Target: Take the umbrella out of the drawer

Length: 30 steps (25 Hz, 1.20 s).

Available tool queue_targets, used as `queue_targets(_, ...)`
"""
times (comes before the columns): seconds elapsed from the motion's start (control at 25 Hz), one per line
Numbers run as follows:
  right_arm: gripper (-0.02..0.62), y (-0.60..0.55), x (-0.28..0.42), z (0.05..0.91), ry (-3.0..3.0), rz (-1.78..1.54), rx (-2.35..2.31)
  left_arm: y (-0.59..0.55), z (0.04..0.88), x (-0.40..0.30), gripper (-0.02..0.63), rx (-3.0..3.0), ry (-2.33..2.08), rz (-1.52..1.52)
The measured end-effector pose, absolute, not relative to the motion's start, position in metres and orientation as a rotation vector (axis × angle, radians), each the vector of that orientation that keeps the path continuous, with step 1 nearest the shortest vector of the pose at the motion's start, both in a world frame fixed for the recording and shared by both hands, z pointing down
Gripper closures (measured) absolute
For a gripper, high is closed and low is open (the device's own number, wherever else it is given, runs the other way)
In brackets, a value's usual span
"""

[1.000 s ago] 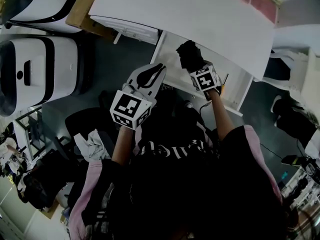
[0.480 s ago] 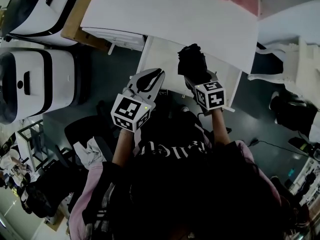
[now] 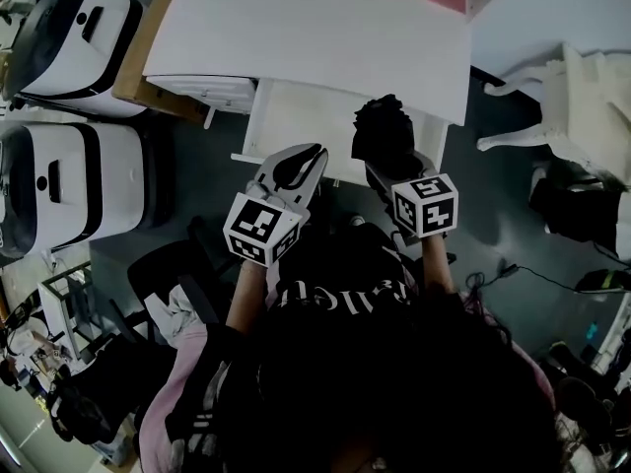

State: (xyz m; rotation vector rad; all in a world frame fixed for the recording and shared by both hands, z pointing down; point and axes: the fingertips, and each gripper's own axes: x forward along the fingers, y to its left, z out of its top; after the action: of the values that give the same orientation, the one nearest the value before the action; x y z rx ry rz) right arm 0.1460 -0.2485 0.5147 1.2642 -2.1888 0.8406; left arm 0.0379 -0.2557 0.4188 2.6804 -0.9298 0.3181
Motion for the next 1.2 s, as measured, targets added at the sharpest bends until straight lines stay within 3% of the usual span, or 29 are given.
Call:
queue_targets(0.56,0.325,-0.149,0.212,0.487,-2.269,0.843,1.267,-0.152,0.424,0.102,0.566,2.6,-0.987,0.335)
queue_targets(1.2,0.324,-0.095,0.183,0.484,-2.311,0.943,1.235,-0.111,0.401,0.112,0.566,2.67,-0.932,0.367)
